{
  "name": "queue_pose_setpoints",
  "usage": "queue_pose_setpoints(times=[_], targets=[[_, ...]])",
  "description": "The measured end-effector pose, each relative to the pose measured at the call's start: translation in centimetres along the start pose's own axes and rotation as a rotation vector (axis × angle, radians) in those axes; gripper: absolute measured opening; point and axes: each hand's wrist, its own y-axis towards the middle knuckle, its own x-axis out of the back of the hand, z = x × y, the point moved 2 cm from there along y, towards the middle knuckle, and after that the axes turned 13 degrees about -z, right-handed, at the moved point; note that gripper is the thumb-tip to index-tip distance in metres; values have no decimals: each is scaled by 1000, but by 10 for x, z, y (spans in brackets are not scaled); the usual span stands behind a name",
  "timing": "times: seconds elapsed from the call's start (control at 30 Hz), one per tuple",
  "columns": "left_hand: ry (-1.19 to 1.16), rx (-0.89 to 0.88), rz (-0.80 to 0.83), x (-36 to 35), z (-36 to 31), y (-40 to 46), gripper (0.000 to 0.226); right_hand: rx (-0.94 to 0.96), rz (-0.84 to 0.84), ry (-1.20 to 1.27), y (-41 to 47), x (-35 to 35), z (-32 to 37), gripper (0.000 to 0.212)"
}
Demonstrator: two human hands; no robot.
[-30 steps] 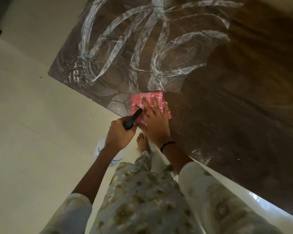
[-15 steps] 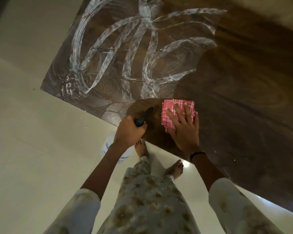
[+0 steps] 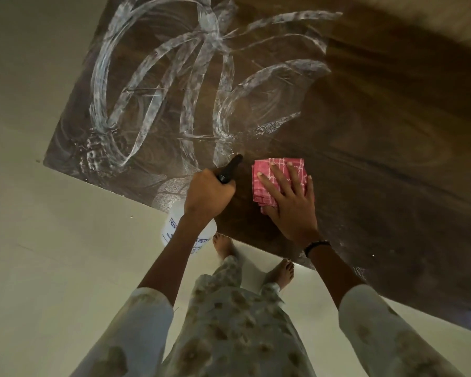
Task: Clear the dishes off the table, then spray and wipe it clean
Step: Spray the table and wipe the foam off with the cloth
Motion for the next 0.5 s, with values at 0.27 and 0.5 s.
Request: queue_pose_setpoints(times=[0.27, 0.5], targets=[[-11, 3, -9, 24, 5, 13, 21, -203, -12, -21, 93, 1, 30, 66], [-56, 17, 12, 34, 12, 22, 6, 96, 19, 15, 79, -12, 83, 55]])
